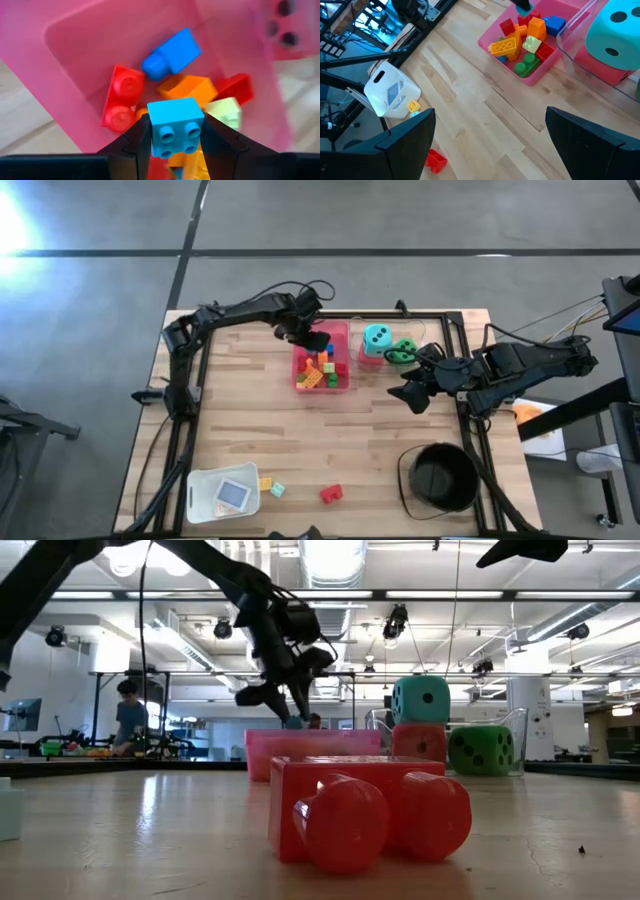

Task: Pick & Place Toys
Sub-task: Put the blue game piece into the red bin

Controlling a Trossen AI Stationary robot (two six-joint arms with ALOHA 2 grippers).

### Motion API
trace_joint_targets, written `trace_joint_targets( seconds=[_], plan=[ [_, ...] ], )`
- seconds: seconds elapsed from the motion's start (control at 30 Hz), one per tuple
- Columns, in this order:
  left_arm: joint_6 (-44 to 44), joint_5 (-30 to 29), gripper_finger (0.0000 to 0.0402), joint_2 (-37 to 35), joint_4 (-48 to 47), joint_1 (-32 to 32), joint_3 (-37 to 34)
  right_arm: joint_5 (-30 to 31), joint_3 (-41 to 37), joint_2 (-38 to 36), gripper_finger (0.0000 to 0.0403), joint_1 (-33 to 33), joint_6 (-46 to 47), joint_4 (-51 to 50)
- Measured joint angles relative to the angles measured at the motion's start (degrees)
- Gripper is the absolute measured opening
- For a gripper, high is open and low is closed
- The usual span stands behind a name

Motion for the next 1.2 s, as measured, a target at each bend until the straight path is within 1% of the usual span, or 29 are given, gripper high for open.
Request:
trace_joint_targets(
  seconds=[0.17,0.5,0.73,1.03,1.2],
  plan=[
    [0.9,-1.2,0.0136,2.2,-0.5,0.0,-0.7,0.0,0.0,0.0,0.0370,0.0,0.0,0.0],
    [0.7,-4.3,0.0136,2.2,0.0,0.0,-0.5,0.0,0.0,0.0,0.0370,0.0,0.0,0.0],
    [-1.2,-4.5,0.0136,2.2,0.0,-0.1,-0.7,0.0,0.0,0.0,0.0370,0.0,-0.1,0.0],
    [-2.4,-3.2,0.0136,2.2,0.3,-0.4,-4.6,0.0,0.0,0.0,0.0370,0.0,0.0,0.0],
    [-2.9,-2.7,0.0140,2.1,0.7,-1.0,-5.2,0.0,0.0,0.0,0.0370,0.0,-0.1,0.0]
  ],
)
